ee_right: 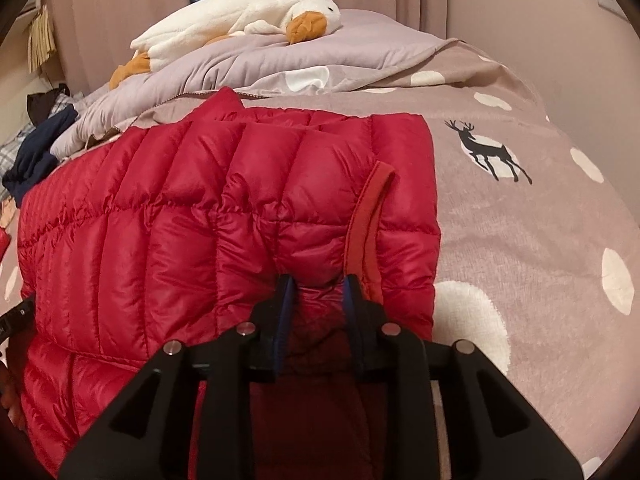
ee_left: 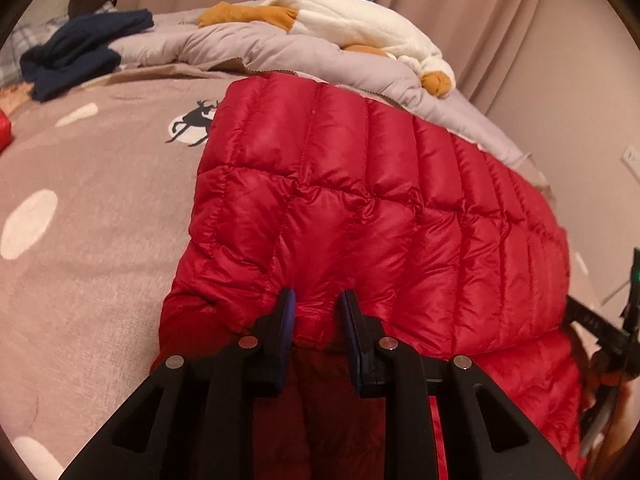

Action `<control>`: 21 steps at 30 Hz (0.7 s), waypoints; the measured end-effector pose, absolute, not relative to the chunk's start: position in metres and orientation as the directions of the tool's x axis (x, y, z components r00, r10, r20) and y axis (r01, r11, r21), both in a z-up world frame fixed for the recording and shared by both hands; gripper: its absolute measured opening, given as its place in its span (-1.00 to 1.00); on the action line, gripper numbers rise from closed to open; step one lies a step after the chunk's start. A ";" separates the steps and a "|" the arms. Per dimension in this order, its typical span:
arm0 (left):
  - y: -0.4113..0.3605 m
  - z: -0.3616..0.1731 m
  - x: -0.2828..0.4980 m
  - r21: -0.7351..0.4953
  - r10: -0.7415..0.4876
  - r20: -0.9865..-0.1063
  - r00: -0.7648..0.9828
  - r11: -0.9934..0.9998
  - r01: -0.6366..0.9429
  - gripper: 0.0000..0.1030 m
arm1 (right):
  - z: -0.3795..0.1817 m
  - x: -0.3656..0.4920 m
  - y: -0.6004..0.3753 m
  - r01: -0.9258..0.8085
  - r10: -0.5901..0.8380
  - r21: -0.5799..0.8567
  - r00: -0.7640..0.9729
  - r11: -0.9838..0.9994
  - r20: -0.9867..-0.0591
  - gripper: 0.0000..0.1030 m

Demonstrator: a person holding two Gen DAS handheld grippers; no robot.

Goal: Fold large clothes

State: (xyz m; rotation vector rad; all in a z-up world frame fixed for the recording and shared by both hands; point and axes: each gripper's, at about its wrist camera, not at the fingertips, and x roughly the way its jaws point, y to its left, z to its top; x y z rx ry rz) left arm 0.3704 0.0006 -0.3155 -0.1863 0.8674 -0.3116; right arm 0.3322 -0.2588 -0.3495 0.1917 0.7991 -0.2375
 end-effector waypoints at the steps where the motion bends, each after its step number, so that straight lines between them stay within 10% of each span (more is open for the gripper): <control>1: 0.000 -0.315 0.369 -0.274 -0.334 -0.720 0.608 0.942 0.193 -0.53 | -0.350 0.332 -0.259 0.281 -0.137 0.081 0.675 0.956 -0.725 -0.48; 9: 0.012 -0.297 0.350 -0.248 -0.246 -0.733 0.634 0.965 0.088 -0.47 | -0.337 0.313 -0.267 0.275 -0.081 0.165 0.702 0.947 -0.708 -0.14; 12: 0.018 -0.273 0.317 -0.092 -0.057 -0.662 0.748 0.996 -0.005 0.06 | -0.318 0.286 -0.262 0.294 -0.132 0.134 0.730 0.946 -0.670 0.71; 14: 0.028 -0.263 0.293 -0.029 0.043 -0.597 0.801 0.997 -0.075 0.74 | -0.303 0.263 -0.262 0.335 -0.201 0.107 0.760 0.936 -0.618 0.74; 21: 0.067 -0.259 0.224 -0.076 0.096 -0.568 0.817 0.983 -0.169 0.85 | -0.309 0.178 -0.278 0.398 -0.188 0.249 0.786 0.883 -0.589 0.92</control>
